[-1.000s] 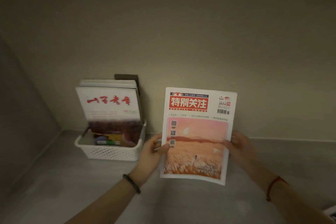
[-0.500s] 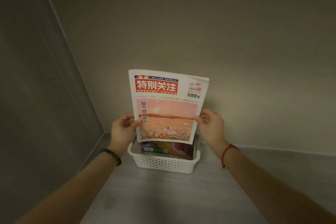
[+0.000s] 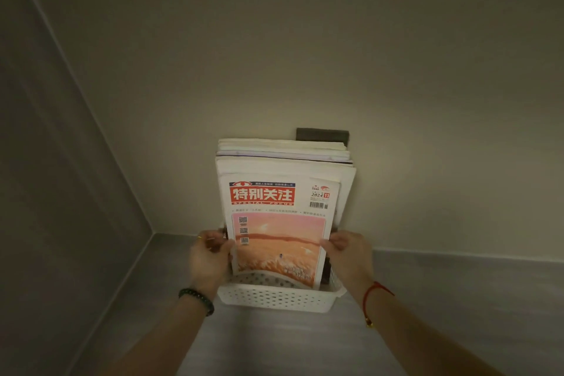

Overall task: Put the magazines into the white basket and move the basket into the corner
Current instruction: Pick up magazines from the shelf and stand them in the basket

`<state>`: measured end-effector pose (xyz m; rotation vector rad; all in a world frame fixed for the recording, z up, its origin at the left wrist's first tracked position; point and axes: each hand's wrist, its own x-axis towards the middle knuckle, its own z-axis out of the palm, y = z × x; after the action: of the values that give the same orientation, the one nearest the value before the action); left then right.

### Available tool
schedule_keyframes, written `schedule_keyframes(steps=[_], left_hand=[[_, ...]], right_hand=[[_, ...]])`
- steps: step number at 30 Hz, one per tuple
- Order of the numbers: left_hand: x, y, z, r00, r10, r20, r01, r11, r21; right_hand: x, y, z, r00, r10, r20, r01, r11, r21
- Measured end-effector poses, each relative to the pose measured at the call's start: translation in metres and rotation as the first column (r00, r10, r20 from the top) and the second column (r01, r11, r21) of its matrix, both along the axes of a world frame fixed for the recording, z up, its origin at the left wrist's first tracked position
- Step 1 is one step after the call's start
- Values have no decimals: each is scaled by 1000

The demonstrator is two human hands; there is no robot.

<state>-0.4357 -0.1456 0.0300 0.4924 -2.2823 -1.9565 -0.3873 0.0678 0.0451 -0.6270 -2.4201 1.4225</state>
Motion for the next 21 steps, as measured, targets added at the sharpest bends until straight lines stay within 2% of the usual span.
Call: schedule_keyframes(steps=[3, 10, 14, 17, 21], left_hand=[[1, 4, 4, 1000, 10, -13, -10, 1000, -24], [28, 23, 17, 999, -23, -25, 22, 998, -53], [68, 52, 20, 995, -51, -81, 46, 997, -65], [111, 96, 13, 981, -172, -92, 166, 984, -67], [173, 177, -4, 914, -405, -28, 405, 914, -19]], right_hand=[[-3, 2, 2, 999, 30, 23, -31, 999, 13], [8, 18, 8, 973, 228, 28, -229, 973, 18], [49, 46, 16, 983, 181, -43, -184, 980, -78], [103, 84, 13, 986, 138, -96, -150, 979, -141], [188, 150, 3, 998, 31, -63, -42, 980, -194]])
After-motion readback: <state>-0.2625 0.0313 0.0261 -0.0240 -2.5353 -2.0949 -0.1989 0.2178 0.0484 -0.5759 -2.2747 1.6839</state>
